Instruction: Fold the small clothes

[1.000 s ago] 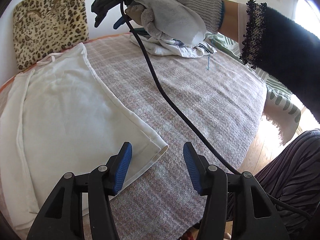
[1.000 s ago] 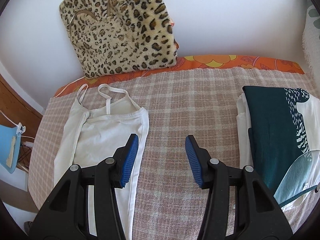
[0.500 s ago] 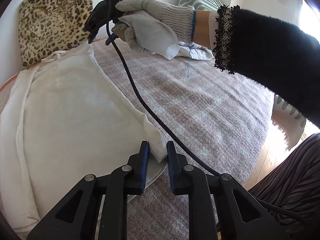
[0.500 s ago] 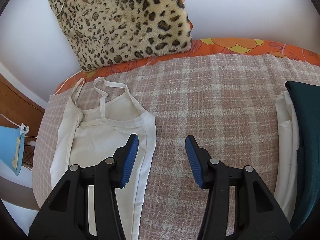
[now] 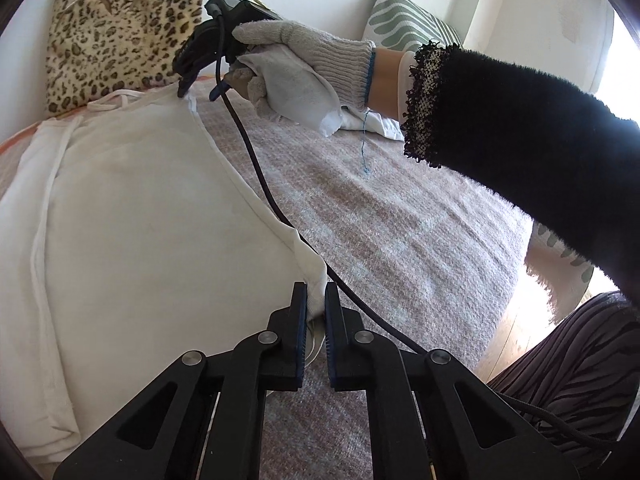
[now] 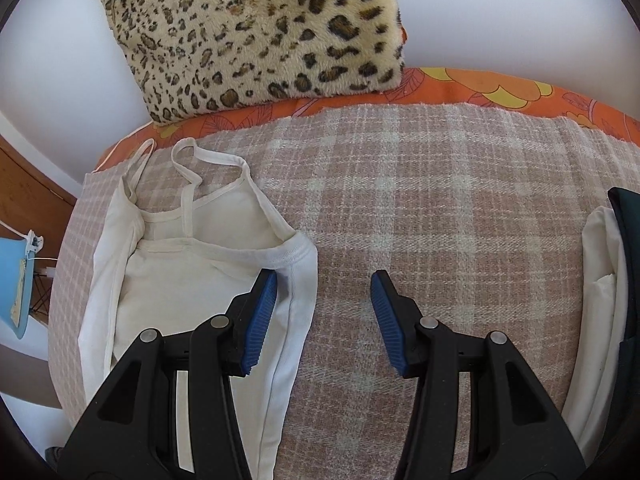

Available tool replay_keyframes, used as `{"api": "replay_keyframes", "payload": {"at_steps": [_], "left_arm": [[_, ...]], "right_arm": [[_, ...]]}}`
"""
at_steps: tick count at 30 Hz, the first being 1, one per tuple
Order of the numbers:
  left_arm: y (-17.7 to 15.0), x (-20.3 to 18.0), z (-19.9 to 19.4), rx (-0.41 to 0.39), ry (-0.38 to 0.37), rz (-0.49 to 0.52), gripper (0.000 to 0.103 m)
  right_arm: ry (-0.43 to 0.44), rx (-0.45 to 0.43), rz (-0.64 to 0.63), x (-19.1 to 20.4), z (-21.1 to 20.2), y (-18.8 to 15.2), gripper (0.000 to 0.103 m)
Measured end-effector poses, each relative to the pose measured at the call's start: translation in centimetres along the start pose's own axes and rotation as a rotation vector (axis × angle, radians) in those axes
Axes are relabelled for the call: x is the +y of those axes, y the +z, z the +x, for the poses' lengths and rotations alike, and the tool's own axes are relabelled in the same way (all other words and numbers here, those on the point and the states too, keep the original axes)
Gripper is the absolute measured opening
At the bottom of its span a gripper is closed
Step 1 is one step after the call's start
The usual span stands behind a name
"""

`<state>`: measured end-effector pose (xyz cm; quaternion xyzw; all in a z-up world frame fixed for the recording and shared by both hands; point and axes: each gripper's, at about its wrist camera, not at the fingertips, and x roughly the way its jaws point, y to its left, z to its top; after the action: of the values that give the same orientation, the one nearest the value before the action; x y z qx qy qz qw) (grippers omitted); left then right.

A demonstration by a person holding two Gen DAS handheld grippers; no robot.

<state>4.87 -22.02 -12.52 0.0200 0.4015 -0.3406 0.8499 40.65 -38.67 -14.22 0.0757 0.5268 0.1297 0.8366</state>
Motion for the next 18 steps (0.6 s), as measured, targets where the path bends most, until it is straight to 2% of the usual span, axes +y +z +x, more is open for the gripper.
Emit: {"api": "replay_keyframes", "payload": {"at_steps": [9,10,11,12,14,18], "left_arm": [[-0.2,0.3,-0.7,-0.010,-0.017,-0.025,0.006],[-0.2,0.3,-0.8,-0.013,-0.017,-0.027,0.006],[-0.3,0.3,-0.9,-0.016,-0.017,-0.029,0.006],[-0.3,0.4,-1.0,-0.020,-0.017,-0.032,0.006],[-0.3,0.5,-1.4,-0.026,-0.020,-0.036,0.006],[-0.4,0.7,-2.3,-0.047,-0.018,-0.045,0.006]], "right_arm": [[0.020,-0.008,0.044,-0.3,0.5,0.3,0.049],[0.026,-0.005,0.044,-0.3,0.5,0.4,0.038],[0.036,0.002,0.042,-0.1,0.6,0.4,0.021],[0.032,0.006,0.042,0.0,0.7,0.4,0.015],[0.012,0.001,0.029,0.7,0.5,0.4,0.009],[-0.037,-0.016,-0.012,2.4,-0.2,0.7,0.007]]}}
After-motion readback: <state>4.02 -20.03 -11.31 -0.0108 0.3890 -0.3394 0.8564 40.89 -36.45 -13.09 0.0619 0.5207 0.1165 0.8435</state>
